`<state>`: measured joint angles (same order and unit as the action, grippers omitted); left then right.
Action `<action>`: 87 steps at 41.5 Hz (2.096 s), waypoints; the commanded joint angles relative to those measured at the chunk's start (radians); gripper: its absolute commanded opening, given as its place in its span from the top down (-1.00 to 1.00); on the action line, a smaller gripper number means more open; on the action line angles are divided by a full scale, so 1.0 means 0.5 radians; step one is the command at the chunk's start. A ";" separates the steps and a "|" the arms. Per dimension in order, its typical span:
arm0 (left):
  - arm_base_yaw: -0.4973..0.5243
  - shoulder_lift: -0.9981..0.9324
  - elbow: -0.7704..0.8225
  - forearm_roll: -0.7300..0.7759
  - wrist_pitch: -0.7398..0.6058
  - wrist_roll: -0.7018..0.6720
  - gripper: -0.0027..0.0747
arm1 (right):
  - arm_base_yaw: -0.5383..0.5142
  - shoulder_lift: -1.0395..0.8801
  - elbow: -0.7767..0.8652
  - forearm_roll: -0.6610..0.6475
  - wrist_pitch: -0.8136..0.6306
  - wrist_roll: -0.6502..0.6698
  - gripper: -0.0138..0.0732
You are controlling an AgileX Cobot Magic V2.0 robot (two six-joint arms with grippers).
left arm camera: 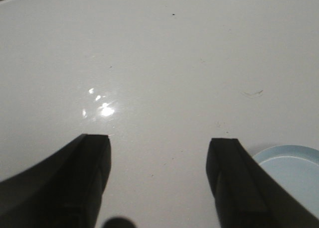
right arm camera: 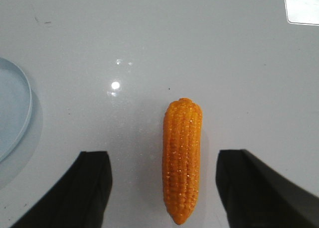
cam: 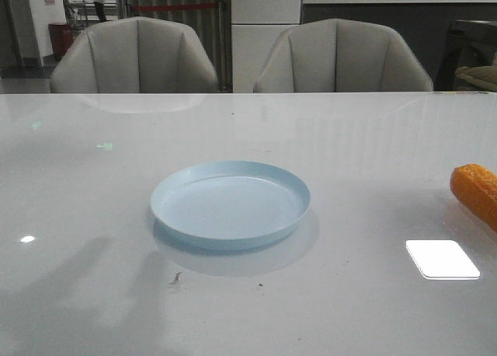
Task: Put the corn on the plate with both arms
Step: 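Release the plate and withdraw the left gripper upward, then grasp the yellow corn cob with the right gripper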
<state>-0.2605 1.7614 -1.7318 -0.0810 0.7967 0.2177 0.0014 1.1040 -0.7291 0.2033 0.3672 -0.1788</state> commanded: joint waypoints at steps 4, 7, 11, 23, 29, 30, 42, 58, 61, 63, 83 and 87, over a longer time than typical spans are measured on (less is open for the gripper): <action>0.199 -0.468 0.563 -0.004 -0.459 -0.029 -0.29 | -0.010 -0.029 -0.072 0.006 -0.058 -0.014 -0.59; 0.297 -0.646 0.868 -0.009 -0.650 -0.029 -0.29 | -0.010 -0.029 -0.072 0.006 -0.029 -0.014 -0.59; 0.428 -0.901 1.255 -0.016 -0.942 -0.029 -0.29 | -0.010 -0.029 -0.072 0.006 -0.022 -0.014 -0.59; 0.550 -1.308 1.837 -0.016 -1.127 -0.029 -0.29 | -0.010 -0.029 -0.072 0.006 -0.009 -0.014 -0.59; 0.550 -1.383 1.992 -0.097 -1.220 -0.029 -0.29 | -0.010 -0.028 -0.072 0.006 0.046 -0.014 -0.59; 0.550 -1.388 2.000 -0.101 -1.225 -0.029 -0.29 | -0.010 -0.025 -0.072 0.006 0.063 -0.014 -0.59; 0.550 -1.396 2.013 -0.182 -1.122 -0.029 -0.29 | -0.010 0.240 -0.286 -0.082 0.268 -0.014 -0.59; 0.550 -1.396 2.013 -0.186 -1.022 -0.029 -0.29 | -0.010 0.911 -1.007 -0.082 0.610 -0.012 -0.59; 0.550 -1.396 2.013 -0.186 -0.989 -0.029 -0.29 | -0.017 1.030 -1.114 -0.102 0.688 -0.004 -0.59; 0.550 -1.396 2.013 -0.186 -0.959 -0.029 -0.29 | -0.027 1.103 -1.157 -0.134 0.735 0.039 -0.59; 0.550 -1.396 2.013 -0.186 -0.872 -0.029 -0.29 | -0.102 1.494 -1.238 -0.235 0.913 0.123 -0.59; 0.550 -1.396 2.013 -0.186 -0.871 -0.029 -0.29 | -0.102 1.537 -1.238 -0.235 0.901 0.123 -0.59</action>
<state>0.0149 1.0860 -0.6982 -0.1602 0.4151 0.2154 -0.0442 1.9078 -1.3150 0.0866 0.8326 -0.1175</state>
